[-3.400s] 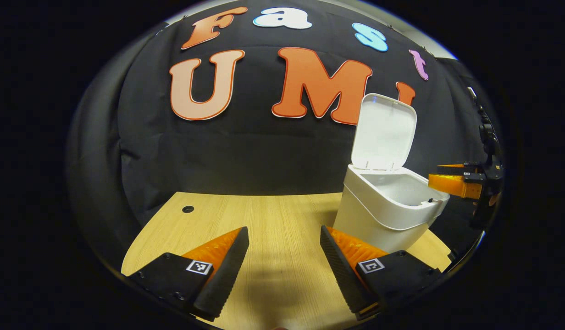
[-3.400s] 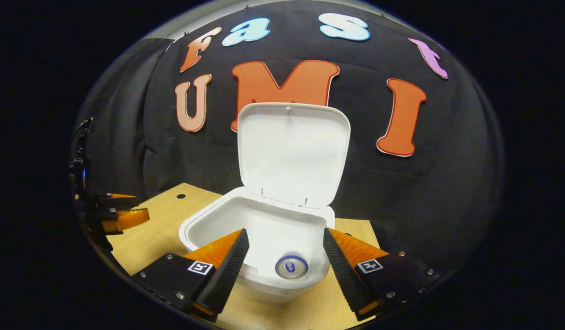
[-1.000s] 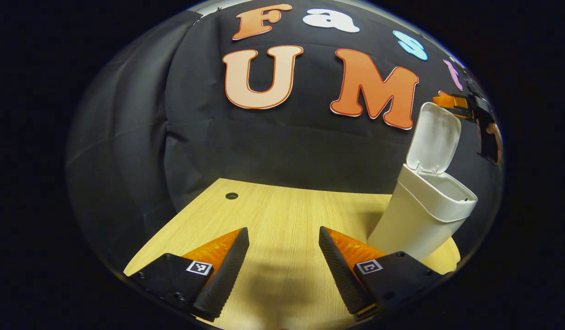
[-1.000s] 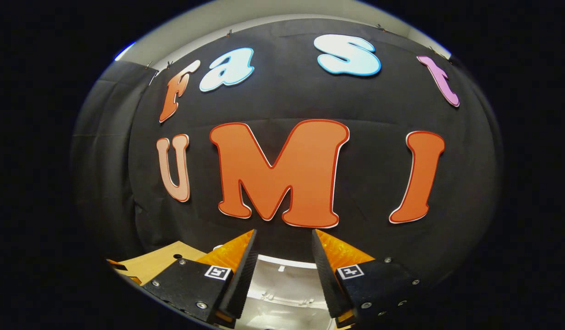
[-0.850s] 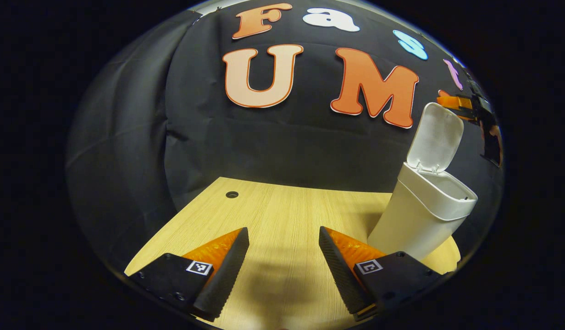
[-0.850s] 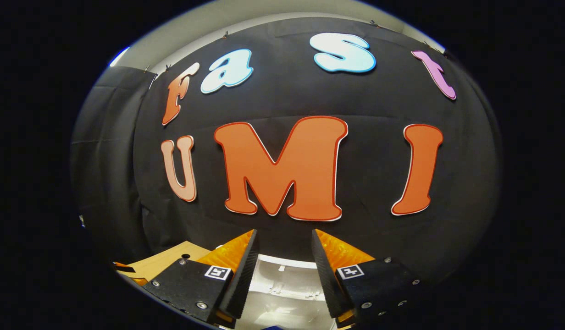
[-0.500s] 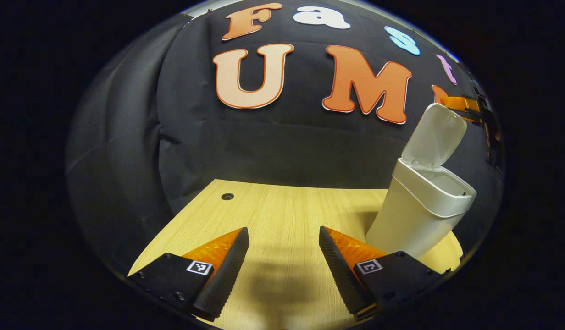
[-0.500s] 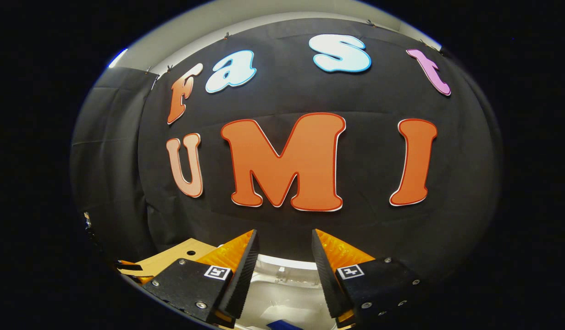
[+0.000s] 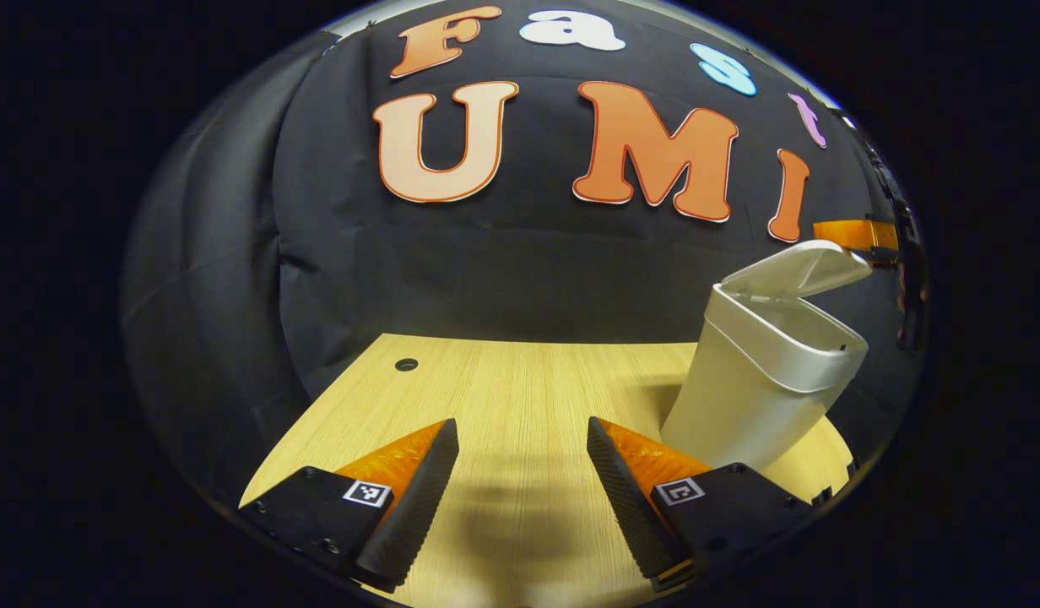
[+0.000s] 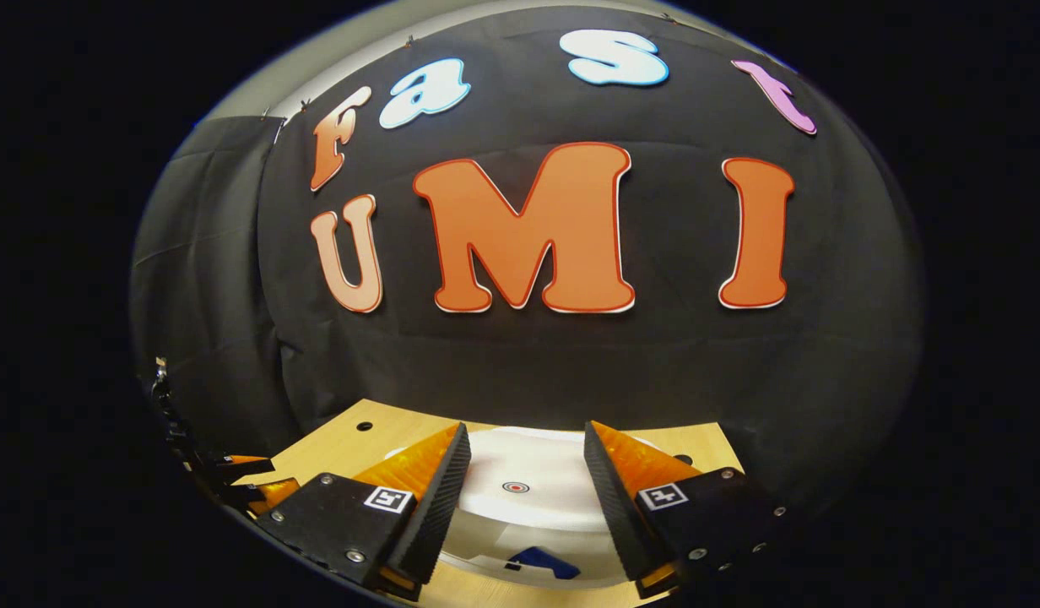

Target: Press the lid of the desktop garbage bin to open it, pick up the crumpled paper on the desktop and throw it into the bin, then pick up the pop can on the desktop and drop it into the bin, and finally close the garbage bin lid.

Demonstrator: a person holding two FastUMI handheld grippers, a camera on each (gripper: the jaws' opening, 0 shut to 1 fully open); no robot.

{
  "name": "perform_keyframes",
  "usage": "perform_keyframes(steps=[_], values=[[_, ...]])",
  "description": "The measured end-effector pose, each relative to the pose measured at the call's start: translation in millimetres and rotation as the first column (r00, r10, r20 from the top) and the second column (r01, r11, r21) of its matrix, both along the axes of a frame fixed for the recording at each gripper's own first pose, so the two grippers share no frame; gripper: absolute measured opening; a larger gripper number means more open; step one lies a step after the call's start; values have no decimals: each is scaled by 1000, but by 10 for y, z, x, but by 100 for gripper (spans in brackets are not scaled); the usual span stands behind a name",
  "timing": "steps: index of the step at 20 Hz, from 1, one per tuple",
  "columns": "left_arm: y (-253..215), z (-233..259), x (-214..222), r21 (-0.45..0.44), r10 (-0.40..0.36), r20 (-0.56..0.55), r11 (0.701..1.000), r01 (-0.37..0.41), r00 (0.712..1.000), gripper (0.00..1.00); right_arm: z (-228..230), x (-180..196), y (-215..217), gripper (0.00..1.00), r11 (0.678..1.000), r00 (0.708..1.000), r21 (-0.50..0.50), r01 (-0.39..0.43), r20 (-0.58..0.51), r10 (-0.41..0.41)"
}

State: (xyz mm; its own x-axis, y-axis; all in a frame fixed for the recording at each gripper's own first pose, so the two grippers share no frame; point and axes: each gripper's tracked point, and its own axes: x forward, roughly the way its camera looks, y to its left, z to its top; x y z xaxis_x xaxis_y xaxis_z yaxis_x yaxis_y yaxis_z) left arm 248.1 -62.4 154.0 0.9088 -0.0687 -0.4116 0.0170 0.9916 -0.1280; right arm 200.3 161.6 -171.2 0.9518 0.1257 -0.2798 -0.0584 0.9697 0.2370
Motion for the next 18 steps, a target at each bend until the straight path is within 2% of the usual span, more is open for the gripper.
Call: perform_keyframes(steps=[2,3,4,9,13,15,18], values=[[-16,-12,-17,-2,-2,-8,1000,2,1000,98,-195,-48,64,90,1000,999,8,-15,-43,15],[-18,-16,-23,1,-4,-9,1000,4,1000,98,-270,-72,83,97,1000,998,9,-18,-60,18],[-6,-31,-28,4,-3,-12,1000,3,1000,98,-320,-85,98,98,1000,998,8,-20,-66,20],[-18,-68,-89,-11,11,-31,1000,-12,999,98,-545,-162,158,98,999,995,-30,-28,-99,25],[6,-87,-115,24,9,-39,1000,-8,999,98,-649,-256,173,98,996,994,-81,-30,-109,21],[-1,-111,-119,31,3,-47,1000,-2,999,95,-642,-250,174,98,998,996,-65,-4,-93,-2],[-84,-156,-163,-8,13,-78,1000,-14,997,98,-633,-280,183,98,996,997,-79,45,-55,-50]])
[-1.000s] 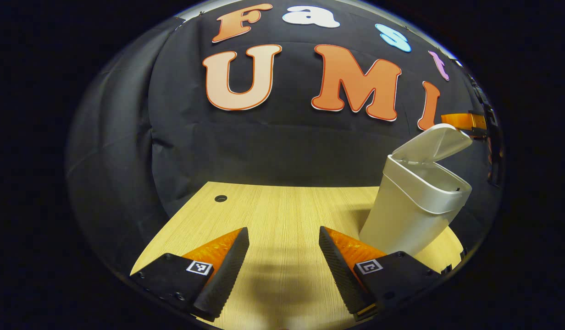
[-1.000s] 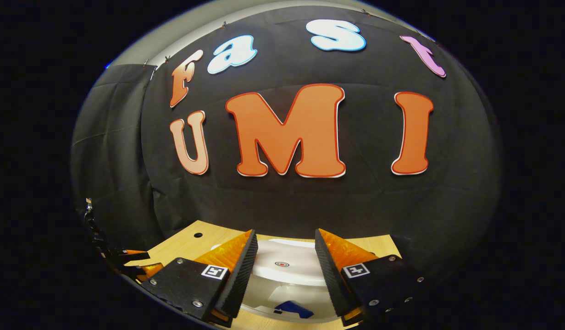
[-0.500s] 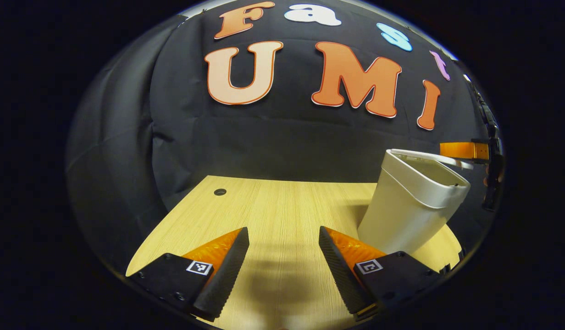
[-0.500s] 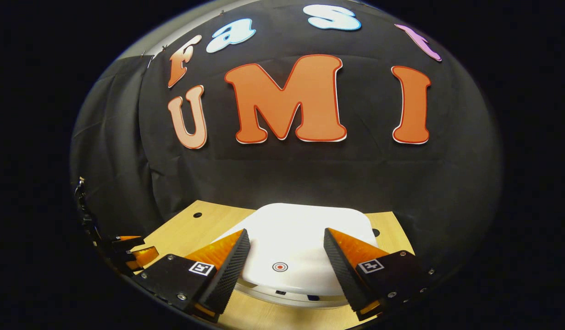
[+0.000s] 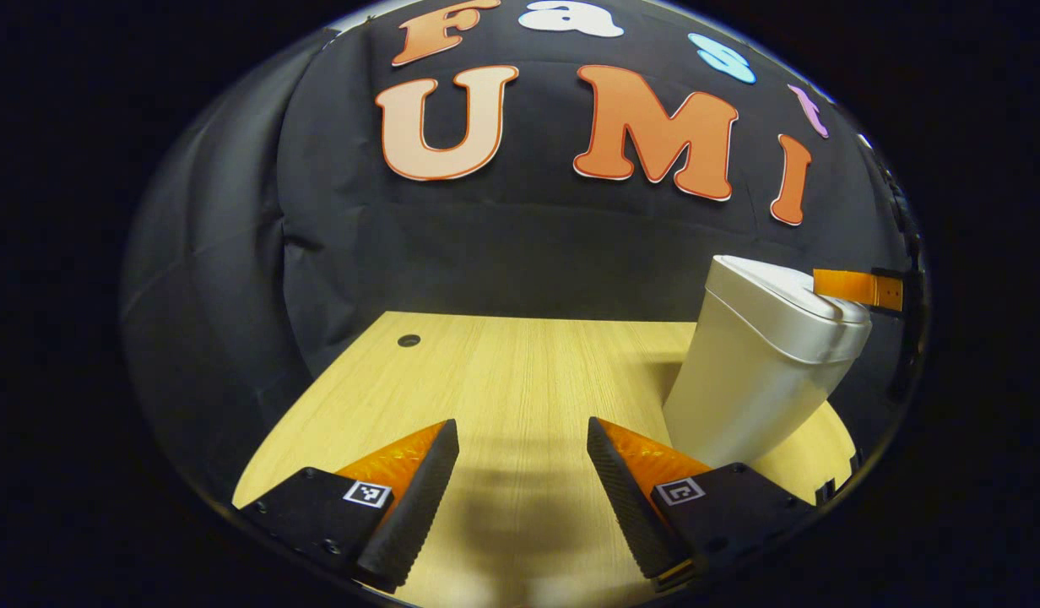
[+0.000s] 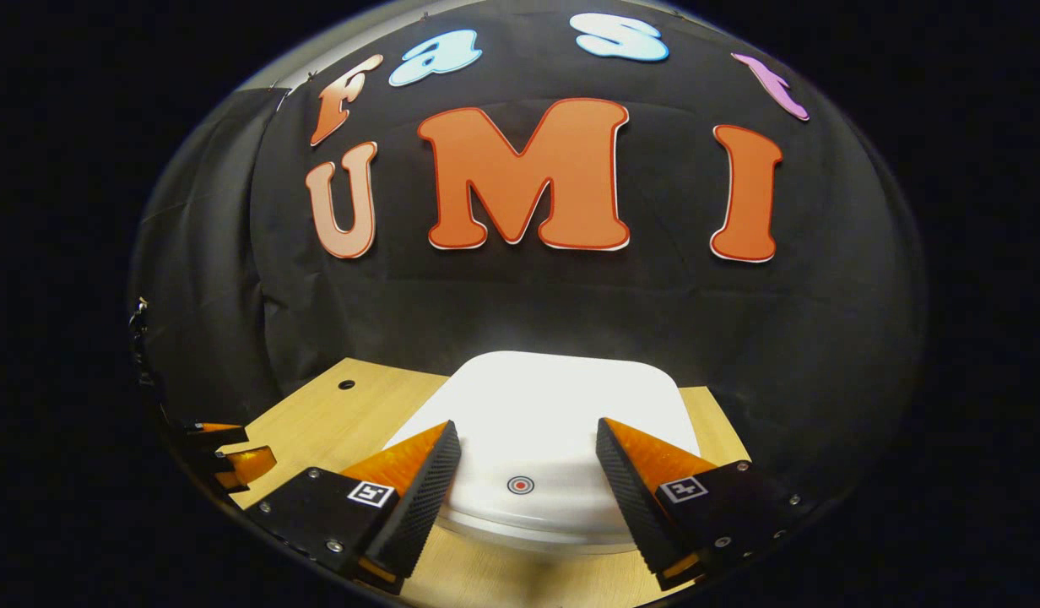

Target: Press the lid of the desktop garbage bin to open it, pick up the crumpled paper on the desktop and throw it into the bin, then pick up the pop can on the desktop and drop it into the bin, and finally close the garbage bin lid.

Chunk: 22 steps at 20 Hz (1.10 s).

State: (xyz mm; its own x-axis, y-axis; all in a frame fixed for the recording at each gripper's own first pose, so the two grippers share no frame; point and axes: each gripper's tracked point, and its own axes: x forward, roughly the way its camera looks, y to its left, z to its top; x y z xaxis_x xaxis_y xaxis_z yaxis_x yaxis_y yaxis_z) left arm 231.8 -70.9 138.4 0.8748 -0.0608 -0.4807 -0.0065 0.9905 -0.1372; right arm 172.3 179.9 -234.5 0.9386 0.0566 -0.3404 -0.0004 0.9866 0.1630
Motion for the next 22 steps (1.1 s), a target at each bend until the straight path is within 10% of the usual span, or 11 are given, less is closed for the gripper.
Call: perform_keyframes(steps=[22], values=[[186,462,212,36,-75,95,997,72,993,98,-49,-105,44,100,996,995,-15,93,30,-93]])
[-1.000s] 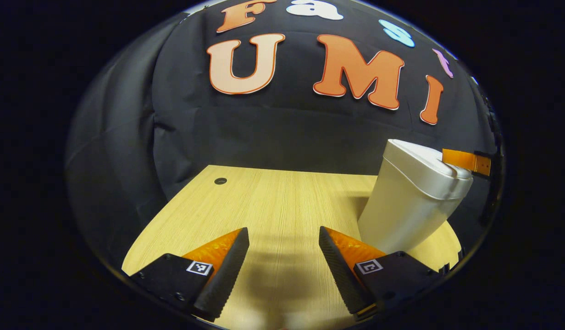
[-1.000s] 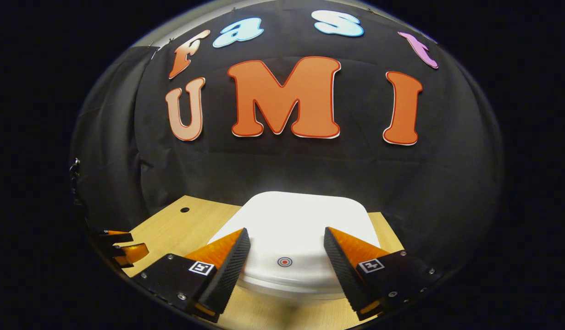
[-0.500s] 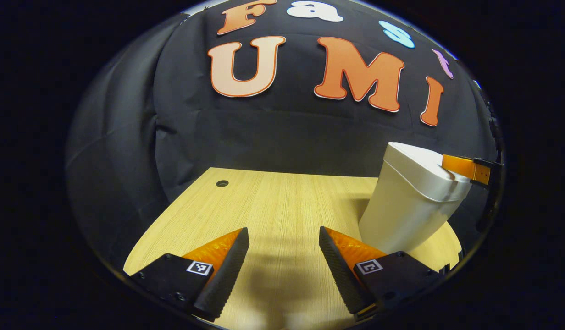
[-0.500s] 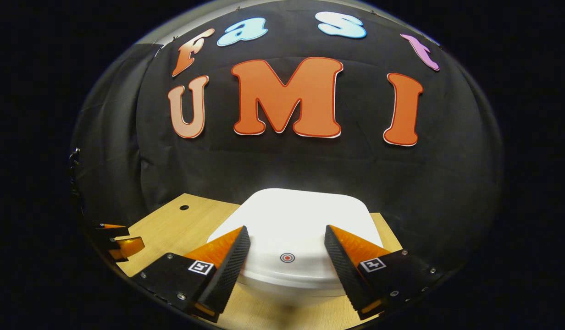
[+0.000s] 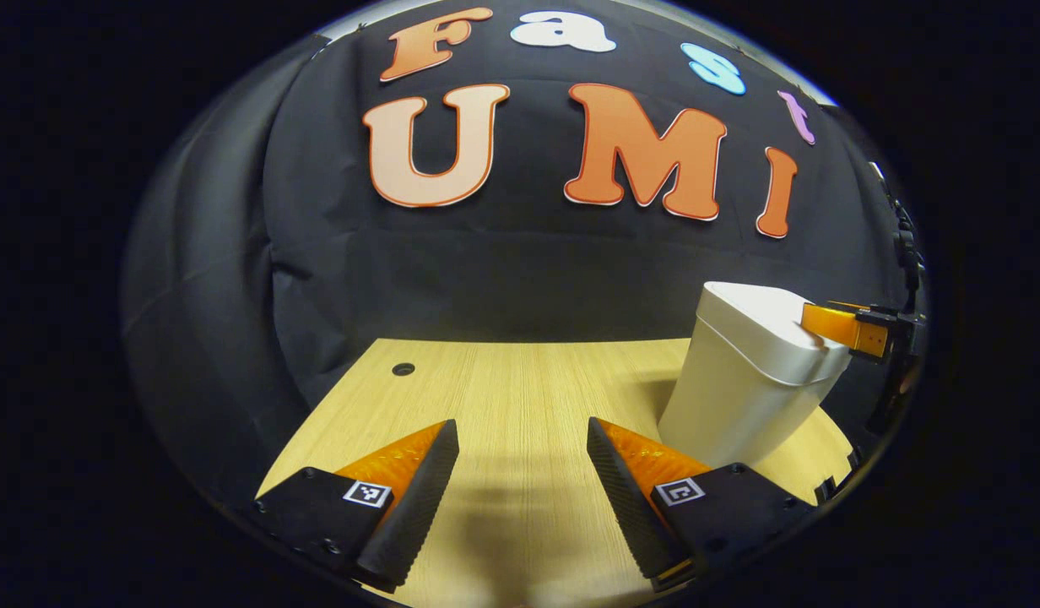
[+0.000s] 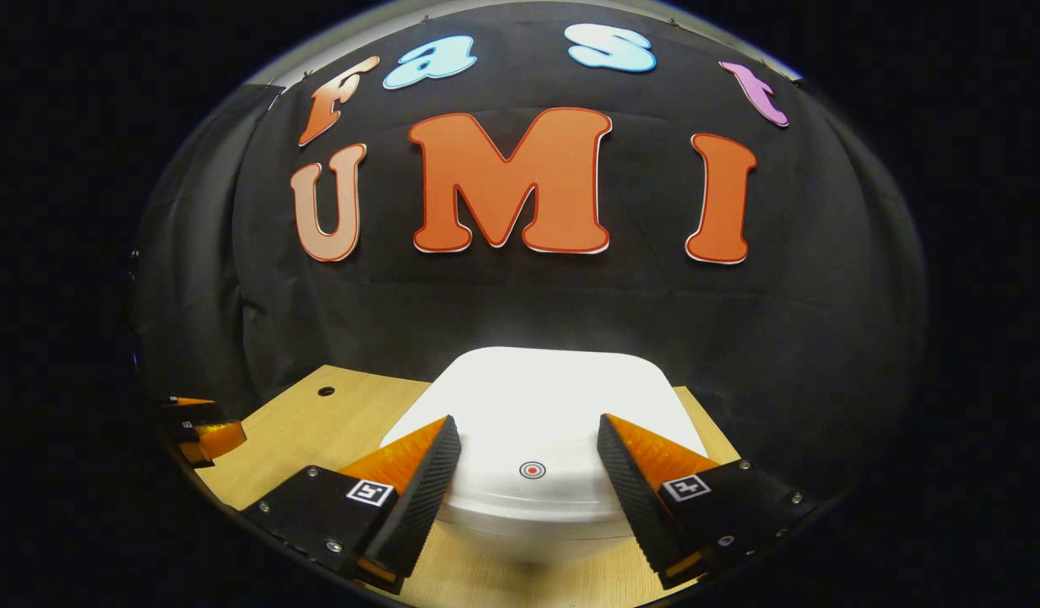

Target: Press the lid of the desktop garbage bin to open it, pick up the crumpled paper on the desktop and throw it into the bin, then pick up the pop can on the desktop and drop it into the bin, and finally close the garbage bin lid.

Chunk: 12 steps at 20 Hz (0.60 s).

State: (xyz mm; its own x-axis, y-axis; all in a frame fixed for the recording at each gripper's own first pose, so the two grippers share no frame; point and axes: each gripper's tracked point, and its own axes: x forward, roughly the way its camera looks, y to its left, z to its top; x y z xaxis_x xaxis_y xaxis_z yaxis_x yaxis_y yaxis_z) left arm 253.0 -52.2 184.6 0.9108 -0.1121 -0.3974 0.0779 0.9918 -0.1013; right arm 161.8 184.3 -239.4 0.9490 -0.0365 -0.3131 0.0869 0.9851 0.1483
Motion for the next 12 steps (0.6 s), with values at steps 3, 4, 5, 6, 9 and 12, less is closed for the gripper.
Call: perform_keyframes(steps=[3,4,5,6,9,12], values=[[80,151,76,6,-21,37,1000,21,999,98,26,0,0,99,1000,1000,-5,15,15,-14],[118,227,101,5,-24,53,1000,24,998,98,45,-10,0,99,1000,1000,-6,19,16,-19],[161,291,132,5,-25,69,1000,24,997,98,54,-18,-12,99,999,999,-14,33,15,-33],[197,344,160,5,-26,86,1000,26,996,98,87,-26,-10,99,998,999,-37,45,24,-44],[288,490,230,7,-31,135,1000,30,990,97,275,-36,172,99,994,997,-105,25,73,-17],[392,601,221,3,-20,177,1000,20,984,98,503,-12,478,99,993,990,-116,-22,139,38]])
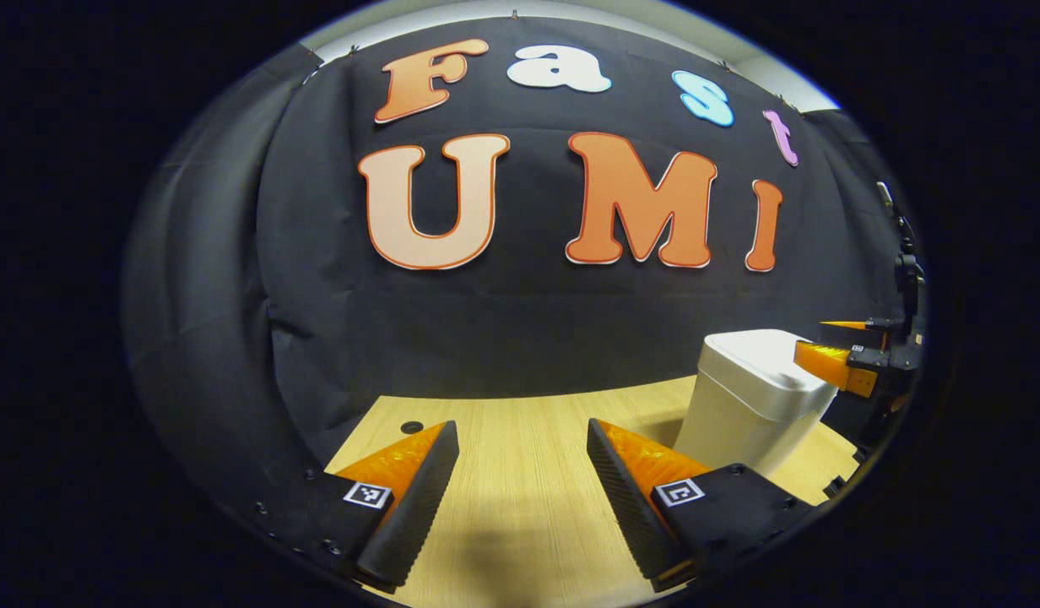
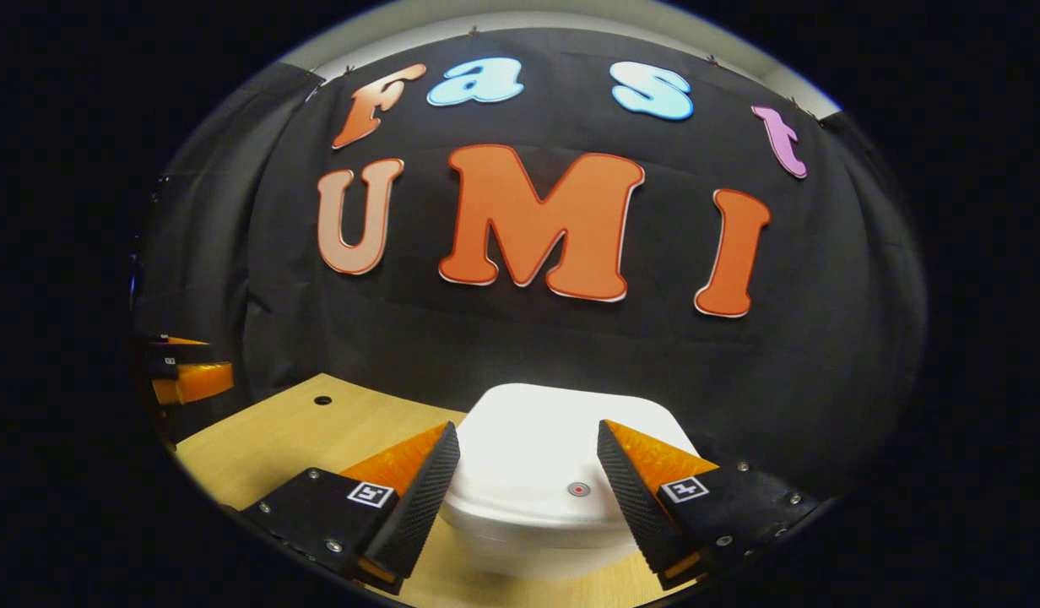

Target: Press the lid of the desktop garbage bin to open it, pick up the crumpled paper on the desktop and throw it into the bin, then pick up the pop can on the desktop and drop it into the bin, and finally close the garbage bin lid.

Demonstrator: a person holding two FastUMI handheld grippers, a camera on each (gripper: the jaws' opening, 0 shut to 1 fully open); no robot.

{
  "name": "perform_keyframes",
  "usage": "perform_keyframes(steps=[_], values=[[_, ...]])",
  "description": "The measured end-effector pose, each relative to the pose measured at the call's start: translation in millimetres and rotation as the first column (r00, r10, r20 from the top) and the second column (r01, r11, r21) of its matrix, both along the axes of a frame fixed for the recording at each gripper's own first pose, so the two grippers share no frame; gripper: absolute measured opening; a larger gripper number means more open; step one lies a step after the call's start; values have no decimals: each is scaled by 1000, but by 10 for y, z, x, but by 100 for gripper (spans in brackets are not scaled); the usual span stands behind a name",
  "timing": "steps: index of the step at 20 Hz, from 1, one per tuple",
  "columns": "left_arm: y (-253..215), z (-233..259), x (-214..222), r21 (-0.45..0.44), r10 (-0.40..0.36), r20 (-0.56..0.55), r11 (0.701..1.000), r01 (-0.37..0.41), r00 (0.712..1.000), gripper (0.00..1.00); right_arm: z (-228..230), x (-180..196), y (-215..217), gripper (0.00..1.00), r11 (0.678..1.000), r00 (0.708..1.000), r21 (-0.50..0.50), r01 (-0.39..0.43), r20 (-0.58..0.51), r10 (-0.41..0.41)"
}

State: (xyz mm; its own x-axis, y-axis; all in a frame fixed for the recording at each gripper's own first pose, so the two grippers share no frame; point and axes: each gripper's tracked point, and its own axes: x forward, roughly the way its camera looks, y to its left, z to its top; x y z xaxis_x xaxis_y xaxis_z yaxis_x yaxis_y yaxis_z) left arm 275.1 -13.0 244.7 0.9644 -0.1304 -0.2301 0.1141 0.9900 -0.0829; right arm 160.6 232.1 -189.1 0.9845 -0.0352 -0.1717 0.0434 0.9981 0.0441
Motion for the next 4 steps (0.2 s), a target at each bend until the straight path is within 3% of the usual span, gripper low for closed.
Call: perform_keyframes(steps=[4], values=[[118,210,98,8,16,41,1000,-17,999,98,195,37,428,99,995,995,7,-95,35,95]])
